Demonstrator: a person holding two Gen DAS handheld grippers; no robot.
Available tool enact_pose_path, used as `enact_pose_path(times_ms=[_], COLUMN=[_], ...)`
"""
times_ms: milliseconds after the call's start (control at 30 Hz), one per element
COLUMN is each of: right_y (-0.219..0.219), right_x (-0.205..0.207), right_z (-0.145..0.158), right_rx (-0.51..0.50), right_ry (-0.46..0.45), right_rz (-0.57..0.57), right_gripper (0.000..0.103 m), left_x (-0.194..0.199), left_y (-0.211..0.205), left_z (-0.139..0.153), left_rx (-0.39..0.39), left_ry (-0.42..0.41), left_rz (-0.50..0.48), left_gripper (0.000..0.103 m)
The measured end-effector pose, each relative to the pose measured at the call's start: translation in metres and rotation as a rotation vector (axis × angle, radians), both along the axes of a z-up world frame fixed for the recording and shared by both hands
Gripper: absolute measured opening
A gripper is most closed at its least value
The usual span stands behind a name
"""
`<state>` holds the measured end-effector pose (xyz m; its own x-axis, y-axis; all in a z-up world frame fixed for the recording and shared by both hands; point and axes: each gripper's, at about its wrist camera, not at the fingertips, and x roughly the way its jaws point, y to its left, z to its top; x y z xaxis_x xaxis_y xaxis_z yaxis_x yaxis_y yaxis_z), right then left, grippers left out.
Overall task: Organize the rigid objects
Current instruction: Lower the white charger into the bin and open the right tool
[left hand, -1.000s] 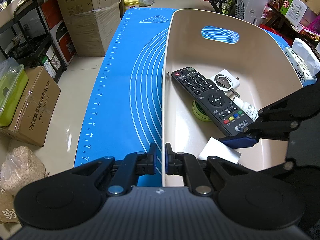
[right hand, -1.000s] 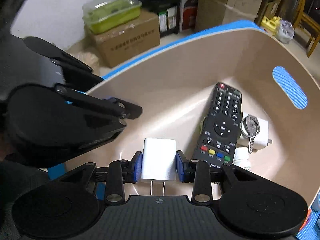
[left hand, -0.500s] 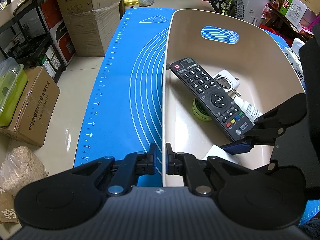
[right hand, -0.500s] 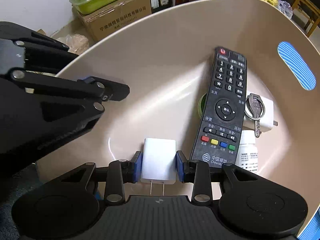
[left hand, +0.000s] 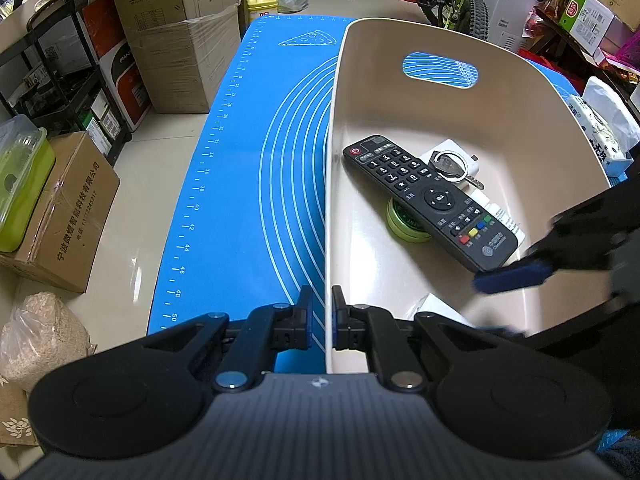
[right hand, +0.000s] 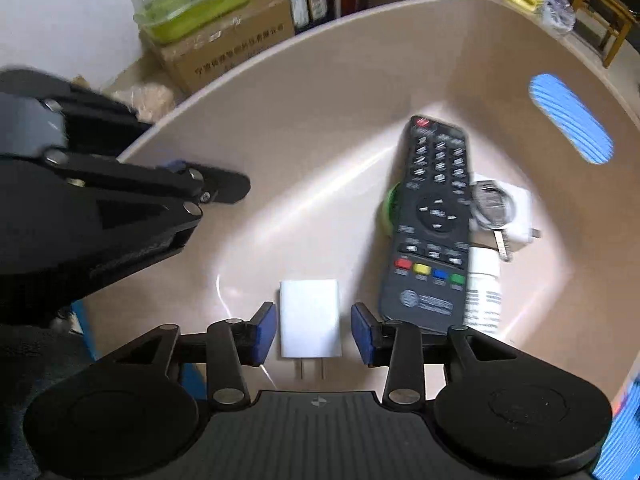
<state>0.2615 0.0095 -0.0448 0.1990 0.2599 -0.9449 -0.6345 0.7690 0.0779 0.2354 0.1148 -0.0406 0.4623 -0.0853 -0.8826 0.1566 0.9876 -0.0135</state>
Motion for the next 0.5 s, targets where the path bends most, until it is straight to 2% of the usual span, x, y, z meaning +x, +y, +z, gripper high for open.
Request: enact_pose_path(times_ms=[333, 500], right_y=[-0.060, -0.094], right_x=[-0.017, -0.020], right_z=[0.067, 0.081], right_rx=[0.117, 0.131], right_ry=[-0.183, -0.282], right_rz=[-0.136, -0.234], right_gripper=[0.054, 0.056], left_x=[0.000, 0.000], left_y=[0.000, 0.001], left_z=[0.000, 0.000], left_rx=[0.000, -0.001], left_ry=[0.000, 0.000], left_rz=[0.000, 0.000], left_gripper=[0.012, 0.012])
